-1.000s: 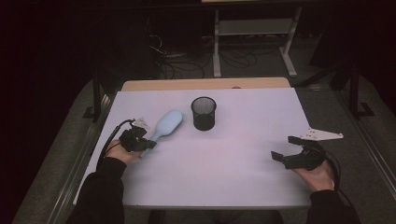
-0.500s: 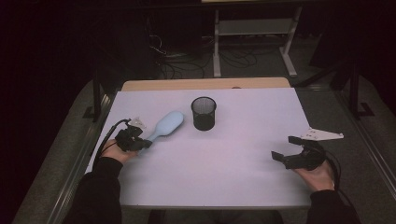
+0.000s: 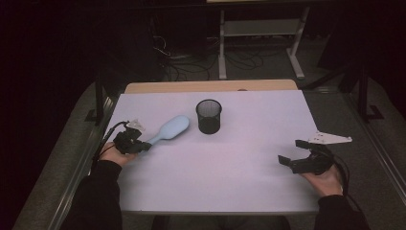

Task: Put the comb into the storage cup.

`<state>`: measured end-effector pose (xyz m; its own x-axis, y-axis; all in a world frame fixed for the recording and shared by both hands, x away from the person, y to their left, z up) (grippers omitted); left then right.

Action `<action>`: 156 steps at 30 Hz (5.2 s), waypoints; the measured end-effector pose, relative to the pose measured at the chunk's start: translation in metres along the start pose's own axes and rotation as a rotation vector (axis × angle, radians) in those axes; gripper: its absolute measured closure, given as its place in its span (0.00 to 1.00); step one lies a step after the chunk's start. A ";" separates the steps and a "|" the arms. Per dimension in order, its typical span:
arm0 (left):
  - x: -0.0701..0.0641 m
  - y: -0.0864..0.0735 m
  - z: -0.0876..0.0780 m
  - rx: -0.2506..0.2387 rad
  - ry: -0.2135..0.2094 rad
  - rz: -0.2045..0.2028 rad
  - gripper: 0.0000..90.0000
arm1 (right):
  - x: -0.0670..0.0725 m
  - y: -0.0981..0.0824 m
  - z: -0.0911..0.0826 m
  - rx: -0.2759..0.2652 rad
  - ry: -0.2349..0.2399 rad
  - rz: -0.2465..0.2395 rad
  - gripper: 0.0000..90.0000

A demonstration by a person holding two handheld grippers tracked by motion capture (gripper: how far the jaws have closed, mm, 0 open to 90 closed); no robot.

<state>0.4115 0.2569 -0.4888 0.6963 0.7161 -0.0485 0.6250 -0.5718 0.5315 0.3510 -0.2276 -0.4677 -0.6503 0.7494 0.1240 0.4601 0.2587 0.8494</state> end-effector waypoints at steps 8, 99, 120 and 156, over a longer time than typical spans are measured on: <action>0.006 -0.001 -0.003 -0.013 0.007 0.001 1.00 | 0.000 0.000 0.000 0.002 0.000 0.002 0.00; 0.008 0.034 0.027 0.122 -0.068 0.207 0.47 | 0.000 -0.003 0.002 0.019 0.016 0.006 0.00; 0.016 0.035 0.033 0.122 -0.077 0.197 0.71 | 0.000 -0.004 0.002 0.024 0.018 0.006 0.00; 0.012 0.044 0.025 0.107 -0.044 0.262 0.78 | 0.001 -0.006 0.004 0.035 0.021 0.003 0.00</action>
<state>0.4557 0.2301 -0.4874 0.8523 0.5214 0.0412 0.4536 -0.7761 0.4381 0.3505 -0.2258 -0.4745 -0.6617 0.7371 0.1374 0.4821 0.2779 0.8309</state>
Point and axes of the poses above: each handheld gripper's, and its own axes: z roughly forward along the jaws, y roughly out of its top, x roughly to its left, the point moved 9 cm from there along z, roughly forward along the jaws, and after that the axes turned 4 degrees about -z, right-handed, at the moved point
